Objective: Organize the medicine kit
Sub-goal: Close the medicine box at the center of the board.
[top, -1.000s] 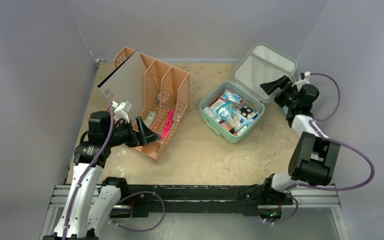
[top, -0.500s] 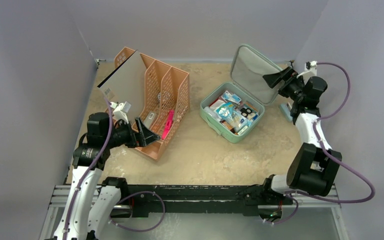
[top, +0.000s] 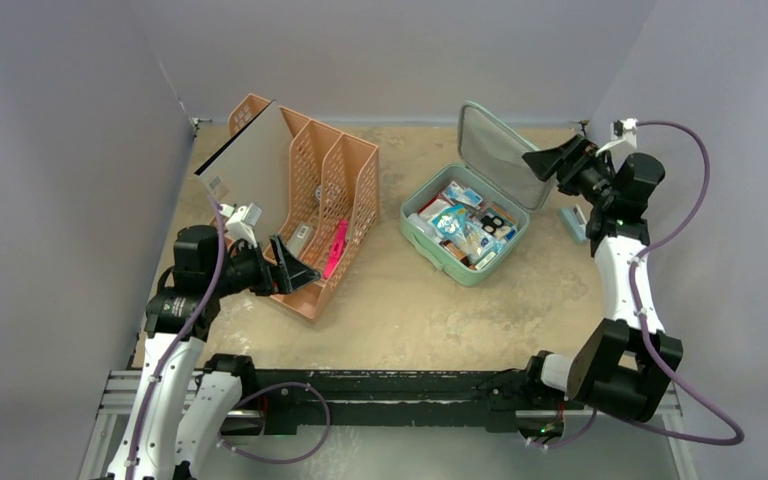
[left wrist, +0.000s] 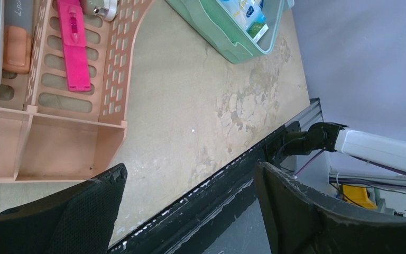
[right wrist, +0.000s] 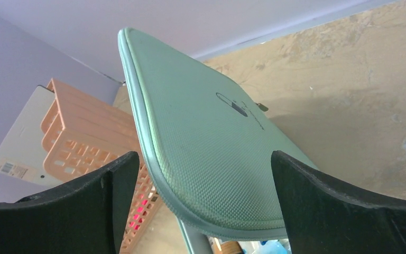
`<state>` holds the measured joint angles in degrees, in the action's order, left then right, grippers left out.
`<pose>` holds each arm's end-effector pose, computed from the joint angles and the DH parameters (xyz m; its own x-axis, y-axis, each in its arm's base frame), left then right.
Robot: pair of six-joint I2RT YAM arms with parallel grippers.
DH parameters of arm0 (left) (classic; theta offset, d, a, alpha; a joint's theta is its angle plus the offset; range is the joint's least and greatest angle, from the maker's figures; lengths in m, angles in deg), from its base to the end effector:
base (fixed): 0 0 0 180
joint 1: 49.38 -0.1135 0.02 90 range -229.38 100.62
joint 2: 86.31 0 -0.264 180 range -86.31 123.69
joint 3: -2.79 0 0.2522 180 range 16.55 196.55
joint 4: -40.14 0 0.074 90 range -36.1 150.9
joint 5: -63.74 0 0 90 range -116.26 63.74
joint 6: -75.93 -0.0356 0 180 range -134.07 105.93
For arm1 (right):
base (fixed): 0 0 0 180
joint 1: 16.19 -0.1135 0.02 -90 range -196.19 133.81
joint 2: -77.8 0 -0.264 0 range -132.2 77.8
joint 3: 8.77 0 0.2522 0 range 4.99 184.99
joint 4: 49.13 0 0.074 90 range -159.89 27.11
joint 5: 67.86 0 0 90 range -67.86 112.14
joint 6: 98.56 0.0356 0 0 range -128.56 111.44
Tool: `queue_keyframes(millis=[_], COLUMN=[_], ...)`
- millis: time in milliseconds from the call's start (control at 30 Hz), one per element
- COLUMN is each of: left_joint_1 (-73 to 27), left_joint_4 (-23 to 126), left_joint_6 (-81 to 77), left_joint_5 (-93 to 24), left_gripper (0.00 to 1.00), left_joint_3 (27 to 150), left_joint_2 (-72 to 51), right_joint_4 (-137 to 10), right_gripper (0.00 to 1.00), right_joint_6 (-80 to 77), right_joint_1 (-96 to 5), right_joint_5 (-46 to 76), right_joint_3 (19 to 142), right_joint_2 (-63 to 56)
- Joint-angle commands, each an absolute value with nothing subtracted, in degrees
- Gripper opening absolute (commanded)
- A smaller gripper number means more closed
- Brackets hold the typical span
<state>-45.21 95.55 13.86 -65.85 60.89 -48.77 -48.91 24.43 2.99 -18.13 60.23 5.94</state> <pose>0.1281 -0.0321 0.3050 -0.7741 -0.3055 -0.5545 0.2434 0.6649 -0.7061 0.2822 -0.0738 0.3471 -0.2321 0.5206 -0.8217 -0.2776 0.7742 0.5689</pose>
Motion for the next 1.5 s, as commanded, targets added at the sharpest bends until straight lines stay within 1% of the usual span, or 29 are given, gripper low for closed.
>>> queue_keyframes(millis=[0,200,367,500,633,700,867,967,1067,1167,1300,1467], left_joint_1=[-44.9,-44.4,-44.0,-44.0,-44.0,-44.0,-43.9,-43.9,-43.7,-43.4,-42.3,-37.2], left_joint_4=[94.7,94.8,94.9,95.1,96.0,97.0,99.5,99.8,100.9,101.3,99.9,98.1], left_joint_6=[13.8,13.8,13.9,13.8,13.5,12.8,11.9,12.3,12.0,11.8,13.1,15.4], left_joint_5=[-65.9,-65.9,-65.6,-65.2,-63.7,-62.7,-61.1,-61.5,-61.3,-60.9,-60.2,-57.7], left_gripper=[0.88,0.88,0.88,0.88,0.85,0.83,0.81,0.77,0.75,0.74,0.71,0.69], left_joint_3=[61.2,61.2,61.2,61.4,62.5,63.7,68.6,71.2,73.3,74.3,73.9,75.3], left_joint_2=[-49.5,-49.7,-49.7,-49.5,-48.7,-48.4,-46.1,-44.5,-43.1,-42.0,-41.0,-39.0], right_joint_4=[-51.1,-54.7,-63.1,-73.9,-80.1,-82.7,-85.1,-82.7,-80.6,-83.5,-88.1,-90.2], right_gripper=[0.95,0.94,0.91,0.84,0.77,0.75,0.73,0.7,0.65,0.63,0.62,0.55], right_joint_6=[25.4,27.7,28.3,27.6,27.0,26.1,19.4,16.4,15.8,12.2,8.1,5.1], right_joint_1=[3.1,3.0,3.1,2.6,-0.1,-2.1,-5.2,-5.2,-5.2,-5.3,-5.1,-4.9], right_joint_5=[-21.6,-23.6,-20.2,-14.6,-8.1,-4.1,5.1,8.9,8.7,8.7,5.4,5.4], right_joint_3=[63.2,63.1,63.3,65.1,65.2,65.5,67.6,68.2,69.3,73.9,79.5,82.0], right_joint_2=[8.7,10.5,11.4,10.5,10.1,9.6,6.2,4.3,1.5,-4.0,-11.0,-14.9])
